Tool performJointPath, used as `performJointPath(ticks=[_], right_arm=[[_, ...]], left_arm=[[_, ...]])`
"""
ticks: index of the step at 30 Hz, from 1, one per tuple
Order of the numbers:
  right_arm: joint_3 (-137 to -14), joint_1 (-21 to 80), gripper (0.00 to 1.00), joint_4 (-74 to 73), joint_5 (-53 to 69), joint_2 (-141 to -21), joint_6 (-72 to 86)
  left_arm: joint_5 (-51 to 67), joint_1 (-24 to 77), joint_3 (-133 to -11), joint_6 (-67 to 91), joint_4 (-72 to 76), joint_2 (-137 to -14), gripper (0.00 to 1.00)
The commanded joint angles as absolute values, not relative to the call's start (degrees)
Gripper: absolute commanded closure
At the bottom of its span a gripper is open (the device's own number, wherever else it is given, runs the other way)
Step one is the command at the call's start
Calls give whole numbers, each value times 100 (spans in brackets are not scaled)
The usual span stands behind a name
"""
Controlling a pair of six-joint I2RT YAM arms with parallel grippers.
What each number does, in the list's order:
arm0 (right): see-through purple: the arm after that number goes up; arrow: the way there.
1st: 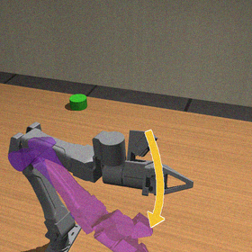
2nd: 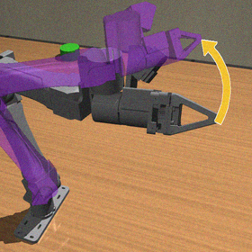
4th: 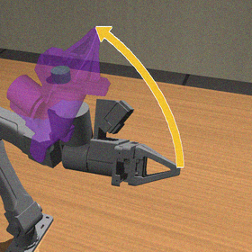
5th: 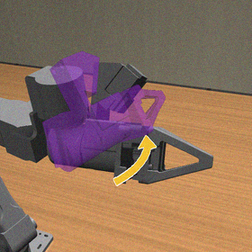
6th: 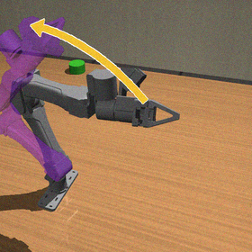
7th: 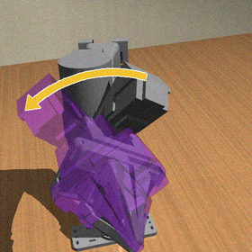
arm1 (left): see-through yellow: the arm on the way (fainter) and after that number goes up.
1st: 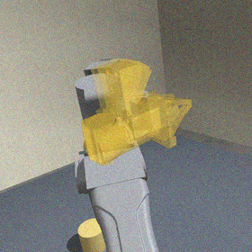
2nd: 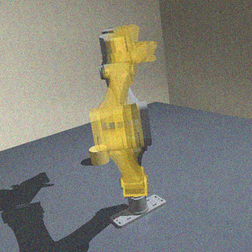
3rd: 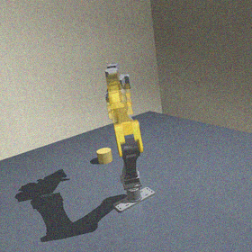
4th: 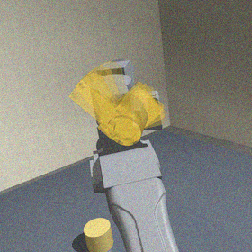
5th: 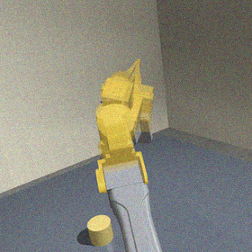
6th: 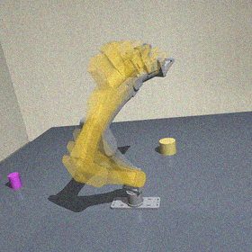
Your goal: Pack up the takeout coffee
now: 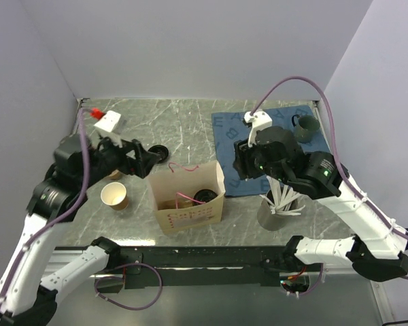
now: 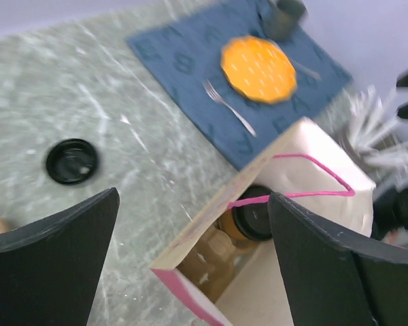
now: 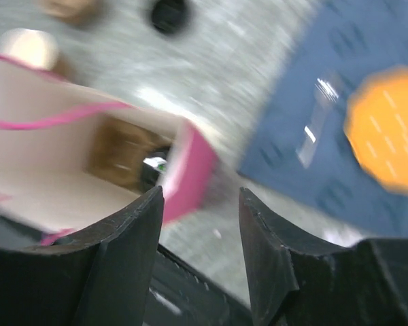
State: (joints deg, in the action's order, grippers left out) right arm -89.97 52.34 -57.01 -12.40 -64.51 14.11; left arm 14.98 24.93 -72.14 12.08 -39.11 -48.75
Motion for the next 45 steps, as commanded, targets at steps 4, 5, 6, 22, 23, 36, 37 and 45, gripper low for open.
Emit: performJointPath(ticks=[4,5,6,22,23,36,37,45], right_arm=[[-9027,4905,41,-7839,-3059,-7004,2979],[-9000,4852,41,-8083,-3085,-7083,3006],[-8930,4808,41,-8216,-3137,-7206,3128],[-7955,4342,50,-8068,-1494,-6838,2690],[-7858,4333,49,-8129,-1512,-6803,2750],[-7488,4333,65,-8077,-1872,-7128,2848],[-7532,4350,72,-8103,-1916,-7119,2856],[-8015,4342,100,-8569,-2057,-7101,2900]], left_arm=[[89,2479,-7269,2152,-3884,-3956,3],[27,2479,-7269,2301,-3928,-3912,3],[61,2479,-7303,2468,-3981,-3902,3],[343,2479,-7814,2039,-4755,-4008,3],[343,2479,-7796,2022,-4746,-3999,3],[150,2479,-7796,1644,-4570,-4131,3],[149,2479,-7770,1626,-4544,-4131,3],[18,2584,-7840,1503,-4491,-4140,4]])
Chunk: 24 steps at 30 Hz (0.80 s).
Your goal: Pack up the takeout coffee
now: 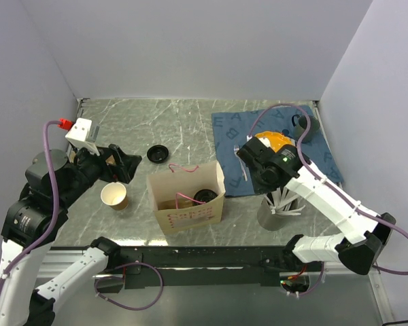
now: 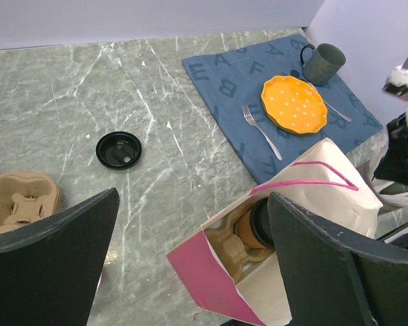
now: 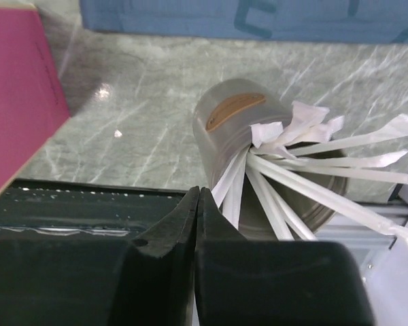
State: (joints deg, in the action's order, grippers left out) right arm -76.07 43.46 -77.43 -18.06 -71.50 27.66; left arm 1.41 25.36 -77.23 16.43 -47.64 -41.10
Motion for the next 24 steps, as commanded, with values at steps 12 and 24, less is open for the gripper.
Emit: performJointPath(ticks=[12,24], right_arm=[[-9474,4316,100,-9009,-1126,-6970,2399],[-11696,4333,100,-8948,-1388,-7075,2514]], left_arm=[[-158,2716,-7743,1485,-4403,-4069,3],[-254,2804,-8041,1468,-4377,-4201,3]])
